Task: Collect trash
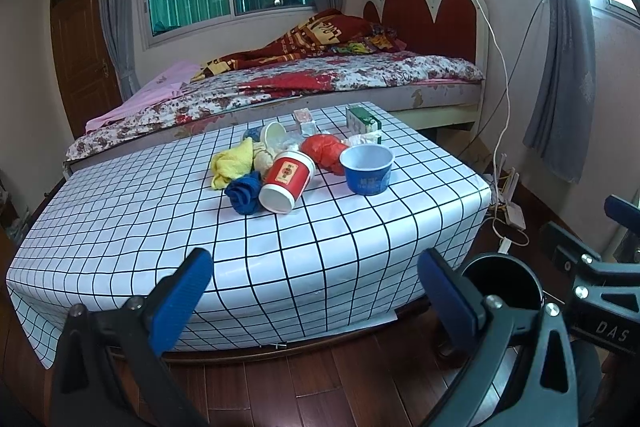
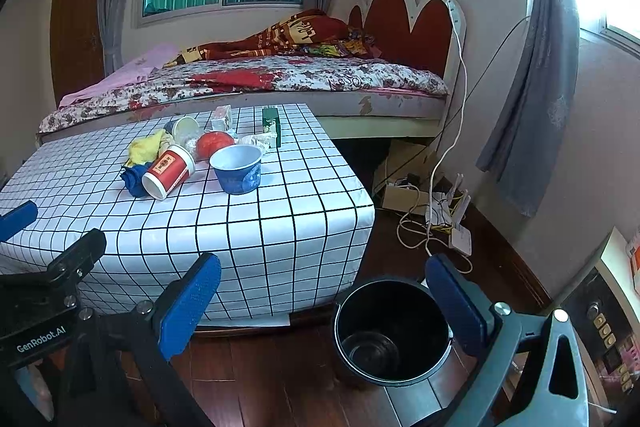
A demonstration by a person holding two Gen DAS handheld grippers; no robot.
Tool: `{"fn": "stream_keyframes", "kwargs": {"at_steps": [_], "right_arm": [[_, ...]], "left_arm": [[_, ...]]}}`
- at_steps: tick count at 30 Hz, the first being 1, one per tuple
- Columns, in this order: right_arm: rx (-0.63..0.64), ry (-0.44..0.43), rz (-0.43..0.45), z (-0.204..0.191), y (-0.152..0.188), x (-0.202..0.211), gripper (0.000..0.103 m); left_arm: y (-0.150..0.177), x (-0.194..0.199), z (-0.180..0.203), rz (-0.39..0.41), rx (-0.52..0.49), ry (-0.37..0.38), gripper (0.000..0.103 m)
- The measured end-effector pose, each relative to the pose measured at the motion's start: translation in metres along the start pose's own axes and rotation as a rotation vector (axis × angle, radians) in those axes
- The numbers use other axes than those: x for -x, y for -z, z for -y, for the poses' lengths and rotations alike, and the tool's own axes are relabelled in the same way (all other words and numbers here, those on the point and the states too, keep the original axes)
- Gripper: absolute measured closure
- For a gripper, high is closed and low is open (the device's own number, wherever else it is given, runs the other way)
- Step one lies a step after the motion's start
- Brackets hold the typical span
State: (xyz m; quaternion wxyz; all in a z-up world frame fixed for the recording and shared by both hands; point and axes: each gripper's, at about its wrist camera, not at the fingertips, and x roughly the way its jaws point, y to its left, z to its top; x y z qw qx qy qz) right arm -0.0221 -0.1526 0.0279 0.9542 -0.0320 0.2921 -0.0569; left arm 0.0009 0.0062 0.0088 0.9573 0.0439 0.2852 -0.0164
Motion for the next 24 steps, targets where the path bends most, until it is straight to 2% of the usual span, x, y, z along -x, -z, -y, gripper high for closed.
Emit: {"fn": "stream_keyframes", "kwargs": {"at_steps": [24], "right_arm": [[-0.001, -0.004, 0.002, -0.0028, -0.0017, 0.0028, 0.000]], "left_arm": [[0.0000, 0.0013, -0.0012, 0.003, 0.003, 0.001, 0.000]]}}
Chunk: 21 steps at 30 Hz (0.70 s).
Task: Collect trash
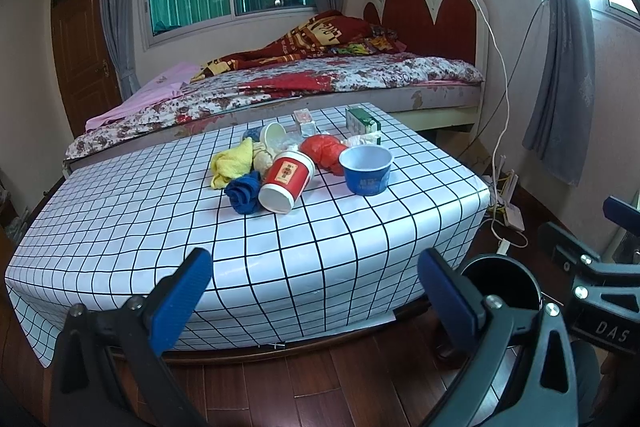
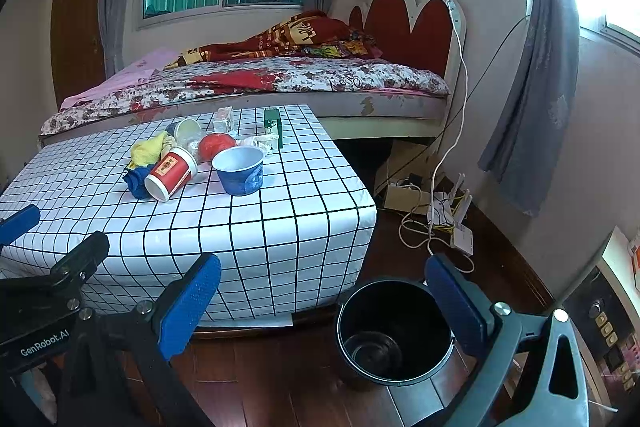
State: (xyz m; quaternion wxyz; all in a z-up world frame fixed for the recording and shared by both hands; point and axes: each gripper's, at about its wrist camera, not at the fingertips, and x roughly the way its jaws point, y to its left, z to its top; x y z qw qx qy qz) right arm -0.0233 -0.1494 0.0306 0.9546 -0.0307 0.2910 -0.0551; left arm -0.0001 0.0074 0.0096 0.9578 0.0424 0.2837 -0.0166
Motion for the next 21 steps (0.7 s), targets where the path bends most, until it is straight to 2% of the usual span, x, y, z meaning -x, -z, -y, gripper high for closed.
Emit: {"fn": "stream_keyframes", "kwargs": {"at_steps": [21], "right_arm": [[0.002, -0.009, -0.011, 0.0017, 0.0070, -0.0024, 0.000]], "left_arm": [[0.0038, -0.0017, -0.0010, -0.010, 0.008, 0.007, 0.000]]}}
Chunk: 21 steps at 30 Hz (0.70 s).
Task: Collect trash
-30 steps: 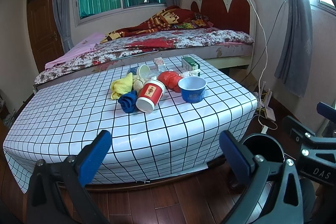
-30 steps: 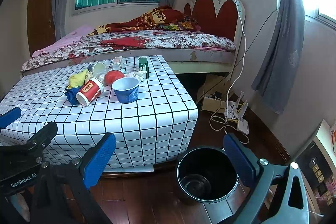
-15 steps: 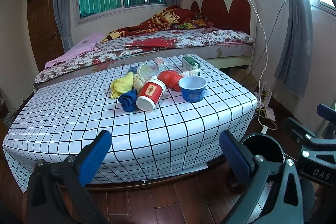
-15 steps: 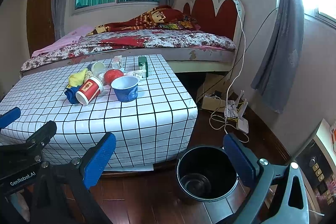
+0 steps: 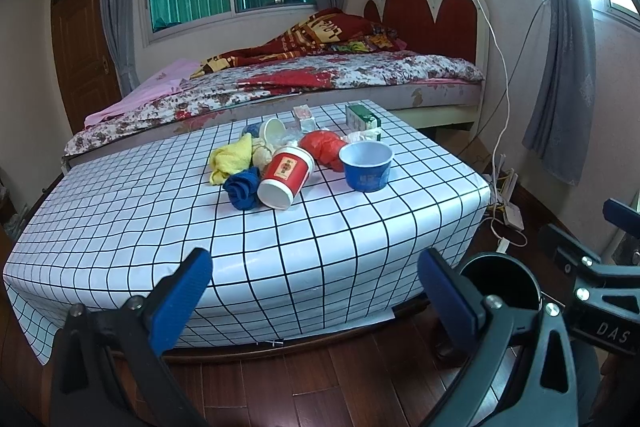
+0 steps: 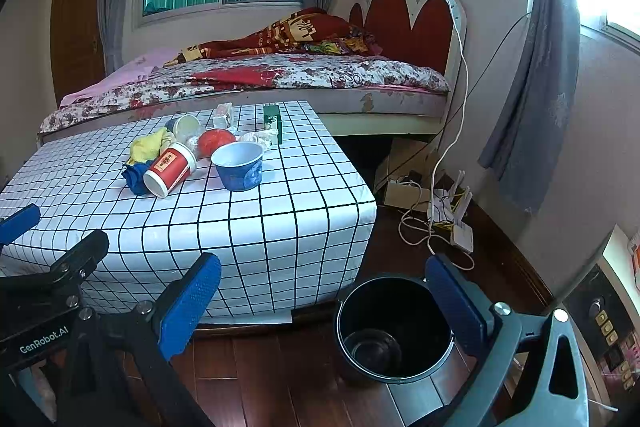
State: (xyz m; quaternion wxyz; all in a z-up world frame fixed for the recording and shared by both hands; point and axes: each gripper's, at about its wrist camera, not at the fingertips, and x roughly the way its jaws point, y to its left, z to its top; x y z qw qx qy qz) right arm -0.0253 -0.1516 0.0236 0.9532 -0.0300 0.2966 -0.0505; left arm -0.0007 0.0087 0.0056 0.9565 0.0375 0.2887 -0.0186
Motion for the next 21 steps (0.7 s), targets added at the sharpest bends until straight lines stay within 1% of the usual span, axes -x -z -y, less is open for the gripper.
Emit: {"fn": "stream_keyframes", "kwargs": {"at_steps": [4, 6, 9, 12, 15, 21], "right_arm": [[0.011, -0.032, -0.011, 0.001, 0.002, -0.006, 0.000], [0.010, -0.048, -0.013, 0.002, 0.001, -0.010, 0.000], [0.025, -0.070, -0.012, -0.001, -0.001, -0.020, 0.000], [0.046, -0.092, -0.007, -0.007, -0.006, -0.032, 0.000], [0.061, -0.113, -0.008, -0.014, -0.013, -0.048, 0.000], [0.083, -0.159, -0.015, -0.032, -0.031, -0.085, 0.000]], "left_arm": [[0.001, -0.006, -0.007, -0.002, 0.006, -0.003, 0.000], [0.000, -0.010, -0.015, -0.005, 0.023, 0.007, 0.000], [-0.001, -0.021, -0.030, -0.010, 0.053, -0.007, 0.000], [-0.001, -0.036, -0.045, -0.032, 0.064, -0.017, 0.001], [-0.002, -0.053, -0.058, -0.043, 0.070, -0.034, 0.007], [-0.002, -0.083, -0.072, -0.078, 0.084, -0.027, 0.018]]}}
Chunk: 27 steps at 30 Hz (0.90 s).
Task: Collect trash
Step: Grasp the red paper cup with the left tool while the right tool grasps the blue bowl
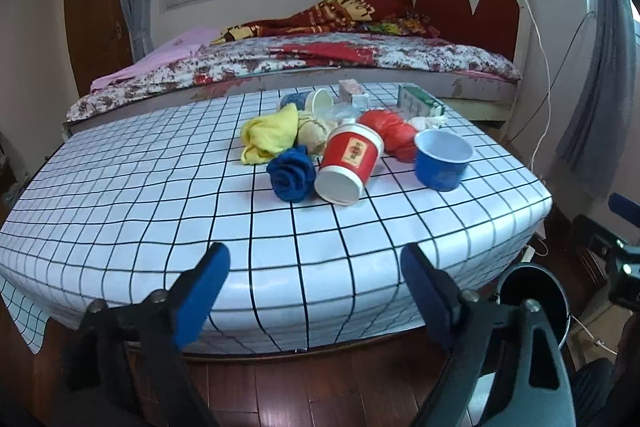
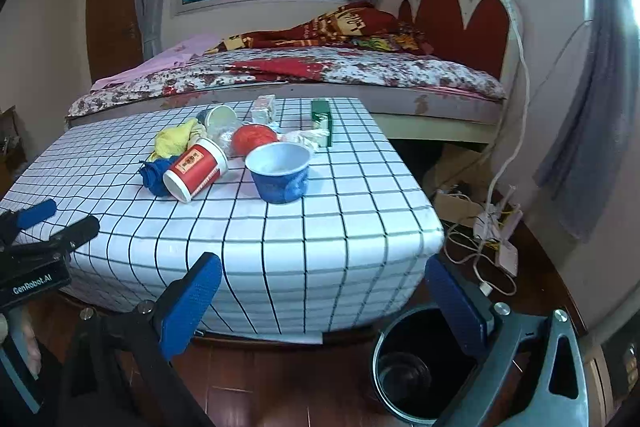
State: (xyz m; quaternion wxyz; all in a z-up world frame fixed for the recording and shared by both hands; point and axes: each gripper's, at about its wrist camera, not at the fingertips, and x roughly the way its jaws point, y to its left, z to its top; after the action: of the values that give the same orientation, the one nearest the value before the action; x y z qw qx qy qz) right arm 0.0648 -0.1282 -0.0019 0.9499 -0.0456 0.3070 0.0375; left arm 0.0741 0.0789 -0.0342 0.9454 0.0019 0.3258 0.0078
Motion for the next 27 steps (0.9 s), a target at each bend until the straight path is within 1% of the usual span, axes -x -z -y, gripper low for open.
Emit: {"fn": "stream_keyframes", "kwargs": {"at_steps": [2, 4, 6, 9, 12, 14, 16, 18, 23, 27], "right_arm": [[0.007, -0.016, -0.012, -0.004, -0.006, -0.017, 0.004], [0.016, -0.029, -0.024, -0.008, -0.012, -0.034, 0.009], [0.028, -0.036, -0.033, -0.014, -0.017, -0.049, 0.010], [0.044, -0.036, -0.053, -0.023, -0.023, -0.077, 0.011], [0.041, -0.034, -0.074, -0.026, -0.030, -0.104, 0.011], [0.037, -0.045, -0.082, -0.026, -0.033, -0.117, 0.012], [0.045, -0.052, -0.100, -0.028, -0.036, -0.131, 0.017], [0.059, -0.054, -0.118, -0.030, -0.037, -0.142, 0.022], [0.071, -0.050, -0.137, -0.024, -0.035, -0.155, 0.022], [0.063, -0.040, -0.138, -0.018, -0.037, -0.163, 0.022]], "left_arm": [[-0.004, -0.014, -0.003, -0.010, -0.003, -0.013, 0.019], [-0.007, -0.027, -0.008, -0.017, 0.000, -0.015, 0.025], [-0.011, -0.040, -0.013, -0.032, 0.010, -0.015, 0.029], [-0.018, -0.058, -0.019, -0.057, 0.051, 0.017, 0.030], [-0.026, -0.070, -0.012, -0.058, 0.052, 0.055, 0.030], [-0.029, -0.078, -0.004, -0.057, 0.040, 0.086, 0.032], [-0.031, -0.091, 0.002, -0.076, 0.029, 0.103, 0.037], [-0.031, -0.102, 0.003, -0.094, 0.031, 0.120, 0.038], [-0.035, -0.122, 0.001, -0.112, 0.040, 0.146, 0.037], [-0.045, -0.132, 0.007, -0.108, 0.025, 0.155, 0.034]]}}
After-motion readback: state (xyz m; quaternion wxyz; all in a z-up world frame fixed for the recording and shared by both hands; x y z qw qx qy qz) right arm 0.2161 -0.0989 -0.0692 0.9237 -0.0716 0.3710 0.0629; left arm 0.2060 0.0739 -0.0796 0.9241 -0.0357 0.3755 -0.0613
